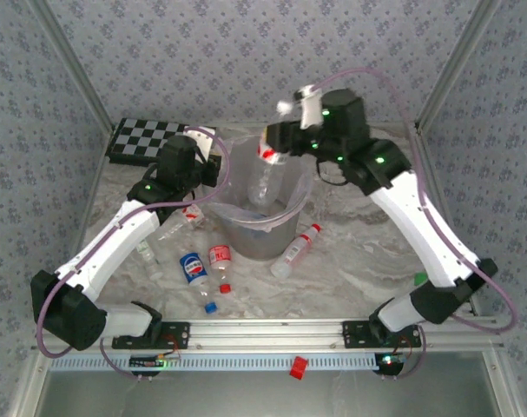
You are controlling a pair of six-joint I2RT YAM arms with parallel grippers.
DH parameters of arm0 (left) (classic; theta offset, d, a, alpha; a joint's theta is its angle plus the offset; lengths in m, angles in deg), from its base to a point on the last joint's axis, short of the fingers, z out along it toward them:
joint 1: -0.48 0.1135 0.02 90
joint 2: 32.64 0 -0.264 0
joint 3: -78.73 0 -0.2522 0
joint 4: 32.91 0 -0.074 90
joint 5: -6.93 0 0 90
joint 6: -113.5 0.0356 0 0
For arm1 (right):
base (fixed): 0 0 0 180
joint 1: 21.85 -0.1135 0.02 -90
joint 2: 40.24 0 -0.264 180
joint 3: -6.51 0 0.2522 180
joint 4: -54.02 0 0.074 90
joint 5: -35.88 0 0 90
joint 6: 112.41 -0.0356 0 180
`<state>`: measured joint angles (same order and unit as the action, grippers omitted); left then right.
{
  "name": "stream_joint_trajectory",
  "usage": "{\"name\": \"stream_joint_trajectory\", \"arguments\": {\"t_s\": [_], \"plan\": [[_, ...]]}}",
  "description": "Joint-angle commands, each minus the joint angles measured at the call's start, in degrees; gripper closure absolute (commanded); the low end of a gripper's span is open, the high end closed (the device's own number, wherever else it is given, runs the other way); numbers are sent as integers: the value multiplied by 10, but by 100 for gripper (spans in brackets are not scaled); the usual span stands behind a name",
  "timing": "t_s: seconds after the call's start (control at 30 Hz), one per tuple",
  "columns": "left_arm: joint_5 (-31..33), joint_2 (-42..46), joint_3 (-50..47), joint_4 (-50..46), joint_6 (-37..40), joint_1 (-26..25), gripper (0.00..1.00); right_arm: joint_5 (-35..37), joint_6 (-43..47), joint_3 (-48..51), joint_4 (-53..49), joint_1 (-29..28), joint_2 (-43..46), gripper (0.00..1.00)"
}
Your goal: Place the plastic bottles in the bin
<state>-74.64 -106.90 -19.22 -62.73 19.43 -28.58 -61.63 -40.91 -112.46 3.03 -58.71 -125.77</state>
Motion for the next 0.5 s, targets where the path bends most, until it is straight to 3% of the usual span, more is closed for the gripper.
{"name": "stream_joint_trajectory", "arguments": {"t_s": [0.0, 0.2, 0.47], "plan": [[5, 10, -9, -37, 7, -4, 77, 53, 72, -2, -91, -25, -22, 76], [-5, 8, -9, -36, 2, -4, 77, 43, 49, 149, -34, -32, 15, 78], [-4, -5, -9, -37, 1, -4, 77, 19, 47, 250, 25, -37, 39, 75]]}}
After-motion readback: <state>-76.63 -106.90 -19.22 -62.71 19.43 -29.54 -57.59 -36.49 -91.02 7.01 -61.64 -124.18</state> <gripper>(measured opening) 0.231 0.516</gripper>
